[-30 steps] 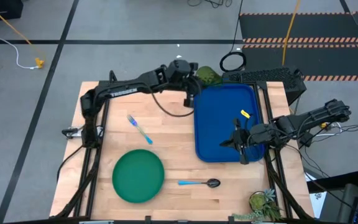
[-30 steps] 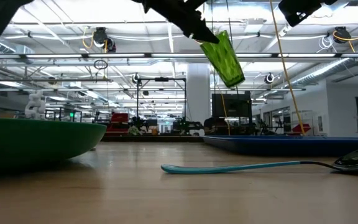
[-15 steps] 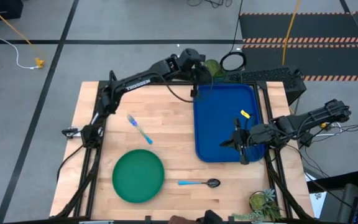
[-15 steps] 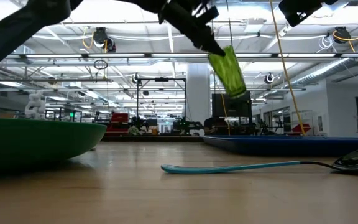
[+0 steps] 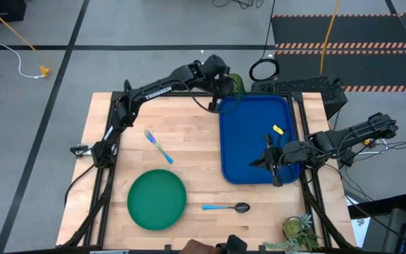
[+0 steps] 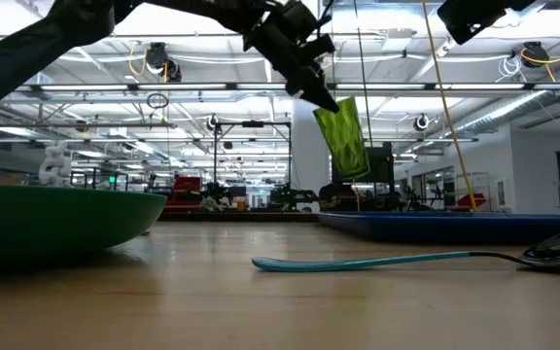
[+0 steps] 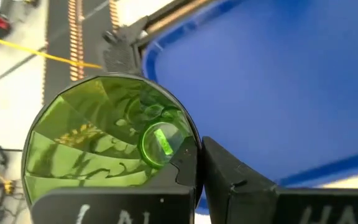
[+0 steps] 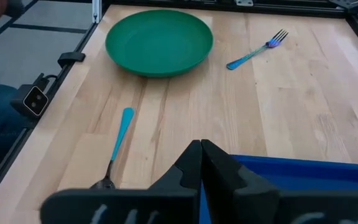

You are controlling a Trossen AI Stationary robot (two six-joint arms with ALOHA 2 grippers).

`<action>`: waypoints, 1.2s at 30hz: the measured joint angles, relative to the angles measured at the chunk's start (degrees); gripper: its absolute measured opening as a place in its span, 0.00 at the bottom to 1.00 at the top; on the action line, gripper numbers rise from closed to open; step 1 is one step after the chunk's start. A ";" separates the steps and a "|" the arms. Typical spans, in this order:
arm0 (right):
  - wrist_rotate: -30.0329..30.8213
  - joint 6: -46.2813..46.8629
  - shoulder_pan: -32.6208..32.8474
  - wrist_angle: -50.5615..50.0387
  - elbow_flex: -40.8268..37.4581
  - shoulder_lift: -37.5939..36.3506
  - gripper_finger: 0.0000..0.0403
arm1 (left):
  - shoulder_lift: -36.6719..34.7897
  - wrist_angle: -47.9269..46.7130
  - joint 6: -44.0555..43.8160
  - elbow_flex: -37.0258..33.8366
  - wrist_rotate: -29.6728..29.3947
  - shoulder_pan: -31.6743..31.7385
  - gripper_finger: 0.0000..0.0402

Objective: Pick and place plate/cup/fork/spoon on tray
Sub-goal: Put the green cup on the top right of the blue tray

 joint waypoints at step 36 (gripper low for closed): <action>-0.04 3.02 0.00 -1.88 0.00 0.02 0.00 | 3.07 -4.75 6.84 -2.43 2.15 2.28 0.09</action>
